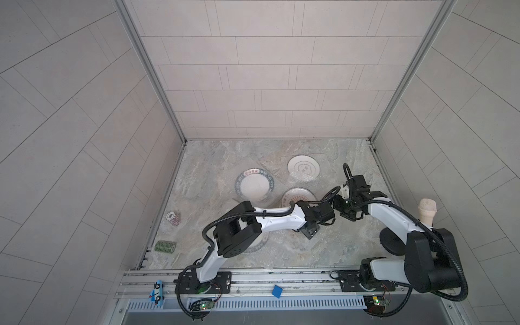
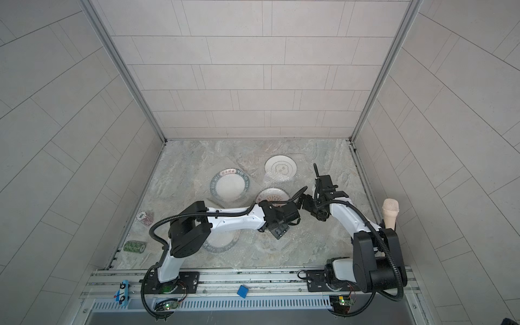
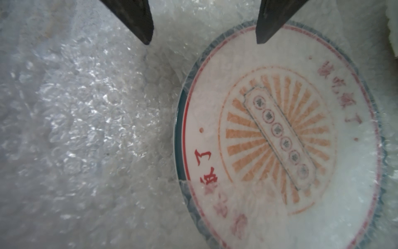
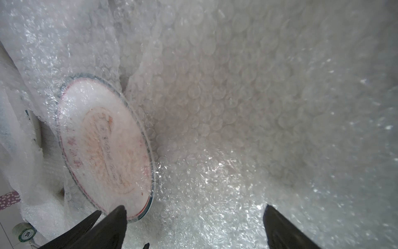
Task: Unpack dinner plates from bubble wrap
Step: Unwrap the bubble wrap at the center of the board.
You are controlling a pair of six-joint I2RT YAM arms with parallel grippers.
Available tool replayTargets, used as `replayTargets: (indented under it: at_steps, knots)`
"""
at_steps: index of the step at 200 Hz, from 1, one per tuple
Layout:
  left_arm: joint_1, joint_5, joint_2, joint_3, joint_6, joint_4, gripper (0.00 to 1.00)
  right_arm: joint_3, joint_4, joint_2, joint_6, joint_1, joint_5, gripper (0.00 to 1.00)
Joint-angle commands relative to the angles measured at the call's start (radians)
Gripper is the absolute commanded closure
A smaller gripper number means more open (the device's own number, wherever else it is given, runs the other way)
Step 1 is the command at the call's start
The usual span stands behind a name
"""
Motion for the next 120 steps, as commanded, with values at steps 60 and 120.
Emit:
replayTargets:
  at_steps: [60, 120]
  knots:
    - [-0.017, -0.141, 0.062, 0.061, -0.042, -0.043, 0.2, -0.005, -0.005, -0.021, -0.002, -0.003, -0.014, 0.01]
    - [-0.015, -0.228, 0.036, 0.062, -0.081, -0.08, 0.37, 0.001, 0.002, -0.012, -0.002, -0.006, -0.02, 0.01]
